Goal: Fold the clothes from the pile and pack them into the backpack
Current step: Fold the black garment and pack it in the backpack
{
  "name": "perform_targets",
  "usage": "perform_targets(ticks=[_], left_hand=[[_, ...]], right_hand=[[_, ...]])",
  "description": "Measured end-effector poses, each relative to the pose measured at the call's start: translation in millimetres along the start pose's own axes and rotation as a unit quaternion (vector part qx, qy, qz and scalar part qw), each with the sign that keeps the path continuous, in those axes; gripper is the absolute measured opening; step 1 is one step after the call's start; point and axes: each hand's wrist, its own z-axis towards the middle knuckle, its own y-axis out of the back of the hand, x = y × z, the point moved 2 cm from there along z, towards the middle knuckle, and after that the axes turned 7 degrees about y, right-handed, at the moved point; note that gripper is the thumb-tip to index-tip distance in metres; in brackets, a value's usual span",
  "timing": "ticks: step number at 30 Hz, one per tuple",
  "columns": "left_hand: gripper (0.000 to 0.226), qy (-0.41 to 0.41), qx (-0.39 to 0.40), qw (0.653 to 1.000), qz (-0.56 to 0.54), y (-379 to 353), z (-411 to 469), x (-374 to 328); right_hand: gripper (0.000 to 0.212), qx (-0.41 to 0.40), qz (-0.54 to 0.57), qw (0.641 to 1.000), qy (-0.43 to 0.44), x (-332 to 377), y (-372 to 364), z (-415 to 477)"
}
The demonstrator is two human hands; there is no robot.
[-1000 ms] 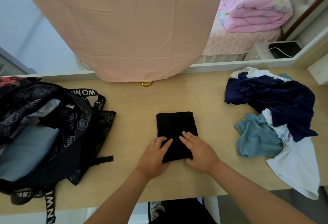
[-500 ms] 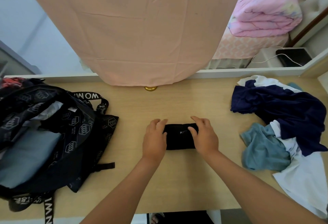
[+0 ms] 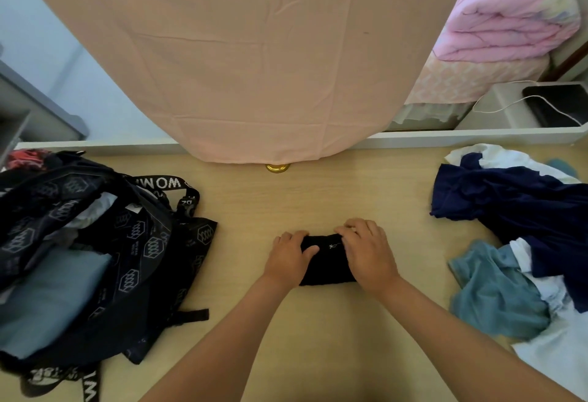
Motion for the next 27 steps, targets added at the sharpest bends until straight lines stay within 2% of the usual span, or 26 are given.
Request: perform_targets(ticks=[3, 5, 7, 9, 12, 15, 17, 19, 21, 22, 25, 27], left_hand=[[0.051, 0.014, 0.055, 0.998, 0.003, 1.1, 8.7, 3.2], [0.048, 0.018, 0.091, 0.996, -0.009, 5.0, 11.7, 1.3], [0.041, 0.034, 0.134, 0.988, -0.069, 10.5, 11.3, -2.2], [0.037, 0.05, 0.167, 0.977, -0.123, 16.0, 6.9, -4.3], [0.034, 0.063, 0.179, 0.968, -0.165, 20.8, -3.1, -0.6], [0.033, 0.052, 0.155, 0.968, -0.188, 31.7, -15.2, 7.1], [0.029, 0.038, 0.132, 0.971, -0.196, 44.6, -22.9, 15.1], [0.027, 0.032, 0.109, 0.972, -0.206, 61.1, -31.7, 27.5], [0.025, 0.029, 0.08, 0.971, -0.225, 82.4, -43.0, 43.8], [0.024, 0.021, 0.069, 0.969, -0.236, 92.9, -50.1, 52.7], [0.019, -0.012, 0.044, 0.971, -0.235, 123.5, -74.7, 83.2], [0.017, -0.02, 0.025, 0.97, -0.242, 145.5, -94.4, 108.5]], right_hand=[[0.035, 0.046, 0.052, 0.997, 0.024, -3.9, -1.8, -2.9], [0.035, 0.075, 0.107, 0.991, -0.011, -9.1, -7.1, -2.6], [0.031, 0.092, 0.174, 0.979, -0.057, -12.2, -11.6, 1.6], [0.026, 0.084, 0.186, 0.976, -0.071, -9.7, -14.1, 6.9], [0.021, 0.068, 0.193, 0.972, -0.113, 0.7, -17.0, 11.8], [0.026, 0.104, 0.15, 0.969, -0.166, 15.7, -16.5, 22.9], [0.03, 0.104, 0.13, 0.978, -0.124, 29.6, -7.8, 31.2], [0.038, 0.103, 0.158, 0.982, 0.001, 52.7, 4.8, 39.1], [0.046, 0.16, 0.165, 0.966, 0.117, 84.4, 12.1, 46.9], [0.045, 0.192, 0.151, 0.959, 0.145, 100.0, 12.1, 50.5], [0.049, 0.229, 0.101, 0.956, 0.156, 140.3, 6.8, 61.9], [0.065, 0.225, 0.151, 0.954, 0.131, 170.8, 6.0, 69.3]])
